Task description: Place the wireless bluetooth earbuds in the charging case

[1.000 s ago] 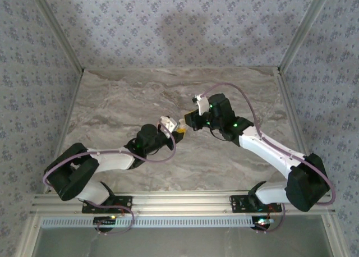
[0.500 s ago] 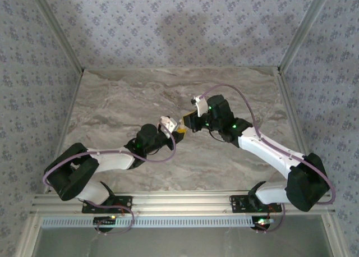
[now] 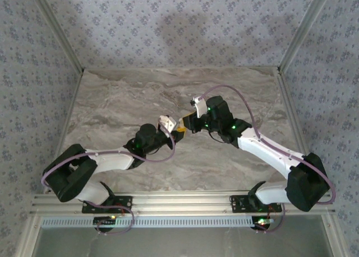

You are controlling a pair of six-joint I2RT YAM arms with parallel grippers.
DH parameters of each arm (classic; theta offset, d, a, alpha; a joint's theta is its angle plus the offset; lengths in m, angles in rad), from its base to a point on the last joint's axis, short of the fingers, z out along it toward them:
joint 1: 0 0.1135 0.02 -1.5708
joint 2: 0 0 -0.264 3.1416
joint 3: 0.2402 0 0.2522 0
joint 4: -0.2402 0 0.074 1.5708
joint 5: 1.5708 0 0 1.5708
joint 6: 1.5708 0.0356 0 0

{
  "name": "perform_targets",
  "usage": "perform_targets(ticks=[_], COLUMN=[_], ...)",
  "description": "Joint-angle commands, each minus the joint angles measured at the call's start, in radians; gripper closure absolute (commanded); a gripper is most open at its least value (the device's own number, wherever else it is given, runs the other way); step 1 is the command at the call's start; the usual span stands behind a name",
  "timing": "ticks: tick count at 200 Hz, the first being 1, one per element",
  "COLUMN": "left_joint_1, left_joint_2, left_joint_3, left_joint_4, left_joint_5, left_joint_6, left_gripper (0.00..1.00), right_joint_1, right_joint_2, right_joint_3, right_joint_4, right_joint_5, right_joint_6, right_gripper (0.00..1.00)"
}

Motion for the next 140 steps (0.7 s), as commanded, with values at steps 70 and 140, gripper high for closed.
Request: perform_targets(ticks=[70, 140], left_joint_1=[0.003, 0.003], left_joint_2=[-0.034, -0.040], left_joint_3=[0.014, 0.015], left_joint_4=[0.040, 0.043], left_joint_5=[-0.013, -0.011], left_joint_6=[-0.030, -0.033], left_gripper=[0.90, 0.90], right_joint_1=[0.025, 0.045], right_joint_2=[-0.056, -0.067], right_joint_3=[-0.041, -0.048], right_joint_4=[-0.002, -0.005], right_joint_5=[0.040, 0.032], right_joint_6=[-0.052, -0.083], right_gripper=[0.85, 0.85])
